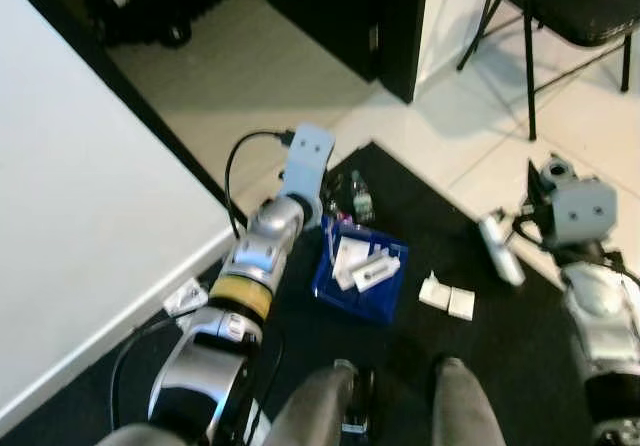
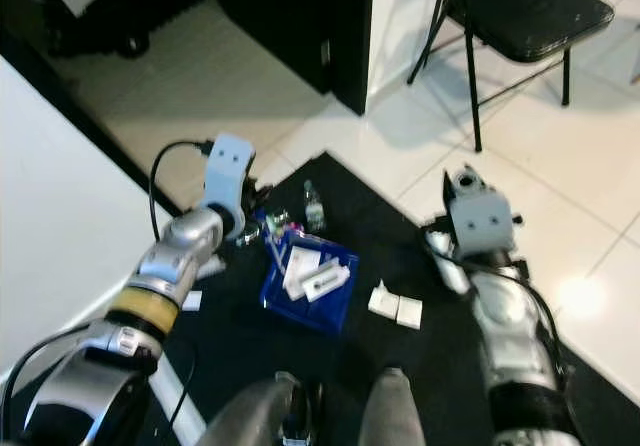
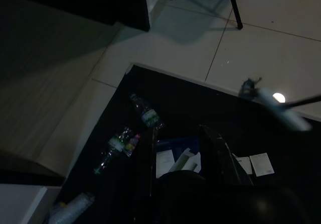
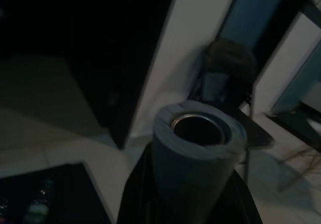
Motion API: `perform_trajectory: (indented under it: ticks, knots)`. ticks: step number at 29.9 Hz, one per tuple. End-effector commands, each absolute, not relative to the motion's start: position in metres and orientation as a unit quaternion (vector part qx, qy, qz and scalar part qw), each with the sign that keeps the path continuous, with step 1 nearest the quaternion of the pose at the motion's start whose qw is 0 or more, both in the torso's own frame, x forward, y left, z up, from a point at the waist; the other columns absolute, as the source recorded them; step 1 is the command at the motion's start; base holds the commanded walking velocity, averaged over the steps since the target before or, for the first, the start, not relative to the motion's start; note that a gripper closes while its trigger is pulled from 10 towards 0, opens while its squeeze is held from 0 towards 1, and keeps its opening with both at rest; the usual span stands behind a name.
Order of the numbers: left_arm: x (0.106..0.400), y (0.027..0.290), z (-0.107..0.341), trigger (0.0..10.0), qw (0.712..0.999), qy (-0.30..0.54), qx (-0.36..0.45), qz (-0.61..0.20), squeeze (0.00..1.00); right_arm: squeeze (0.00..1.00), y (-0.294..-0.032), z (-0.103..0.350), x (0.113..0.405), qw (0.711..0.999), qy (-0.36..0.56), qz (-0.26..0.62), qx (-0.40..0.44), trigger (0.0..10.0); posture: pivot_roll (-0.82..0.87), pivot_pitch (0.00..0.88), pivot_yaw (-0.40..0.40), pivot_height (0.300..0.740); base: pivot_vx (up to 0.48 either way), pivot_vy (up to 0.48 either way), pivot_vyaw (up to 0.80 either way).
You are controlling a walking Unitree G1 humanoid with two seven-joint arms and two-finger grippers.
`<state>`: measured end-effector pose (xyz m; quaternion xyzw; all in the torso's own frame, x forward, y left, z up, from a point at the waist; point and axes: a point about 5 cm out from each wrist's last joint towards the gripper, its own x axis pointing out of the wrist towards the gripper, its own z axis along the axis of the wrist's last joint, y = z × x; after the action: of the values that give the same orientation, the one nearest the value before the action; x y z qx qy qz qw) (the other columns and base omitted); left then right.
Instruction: Sweep floor
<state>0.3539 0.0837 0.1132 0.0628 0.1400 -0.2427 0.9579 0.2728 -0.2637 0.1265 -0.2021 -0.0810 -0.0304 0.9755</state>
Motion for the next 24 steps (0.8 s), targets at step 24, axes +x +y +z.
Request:
perform_trajectory:
  ticks: [24]
  knots:
    - [0.342,0.071,0.091,10.0,0.94,0.195,0.03,-0.278,0.0,0.0,-0.242,0.086,0.268,0.99,-0.017,-0.04,-0.135,10.0,-0.13,0.259,0.136,0.74,0.0,0.0,0.0]
